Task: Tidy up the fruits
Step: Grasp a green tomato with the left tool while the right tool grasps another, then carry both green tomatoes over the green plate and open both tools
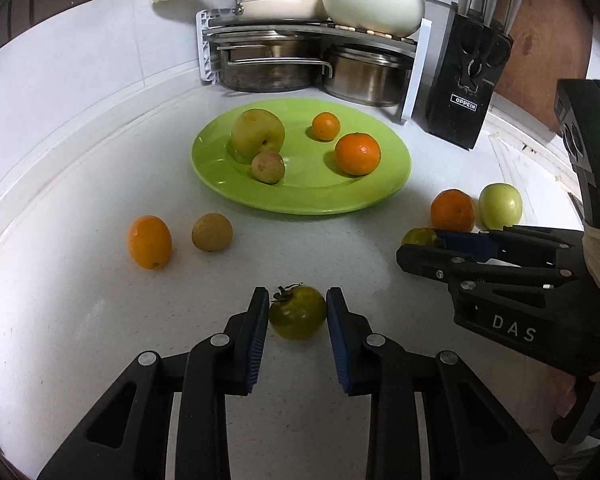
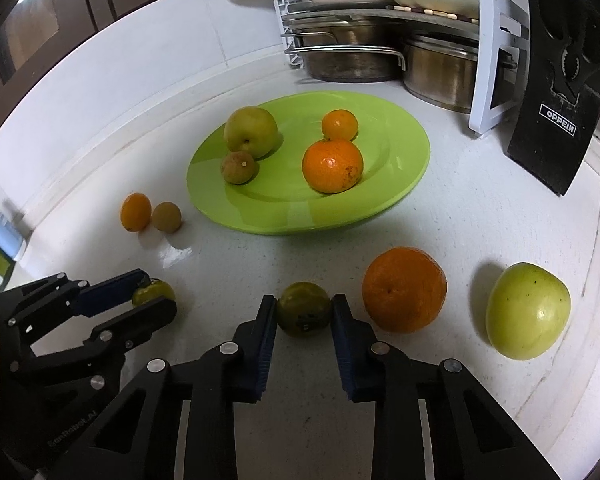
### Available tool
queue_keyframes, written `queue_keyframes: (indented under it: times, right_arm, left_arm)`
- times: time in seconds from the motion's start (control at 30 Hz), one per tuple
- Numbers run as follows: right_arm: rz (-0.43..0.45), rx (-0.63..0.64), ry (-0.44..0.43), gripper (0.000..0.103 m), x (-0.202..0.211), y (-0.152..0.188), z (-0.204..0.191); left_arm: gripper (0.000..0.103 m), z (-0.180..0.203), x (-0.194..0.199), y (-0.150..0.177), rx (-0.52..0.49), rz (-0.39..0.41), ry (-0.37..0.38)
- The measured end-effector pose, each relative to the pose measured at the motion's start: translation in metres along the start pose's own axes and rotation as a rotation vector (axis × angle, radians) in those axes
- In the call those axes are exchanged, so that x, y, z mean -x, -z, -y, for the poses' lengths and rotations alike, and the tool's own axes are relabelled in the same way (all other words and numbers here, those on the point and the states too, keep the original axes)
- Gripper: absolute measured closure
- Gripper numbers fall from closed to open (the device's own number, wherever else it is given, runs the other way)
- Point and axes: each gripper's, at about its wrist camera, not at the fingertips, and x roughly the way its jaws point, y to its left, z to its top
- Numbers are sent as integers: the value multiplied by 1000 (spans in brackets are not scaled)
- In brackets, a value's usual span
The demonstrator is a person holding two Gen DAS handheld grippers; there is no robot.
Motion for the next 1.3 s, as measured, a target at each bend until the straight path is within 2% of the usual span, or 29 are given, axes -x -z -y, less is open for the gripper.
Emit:
queue_keyframes:
  times: [0.5,1.3]
  right_arm:
    - [47,27,-29,75,30,-1,-7]
    - [192,60,-50,75,102,0,-10]
  left_arm:
    - [73,6,31,-4,-9,66,-13]
    - [73,31,89,-17,-32,193,0]
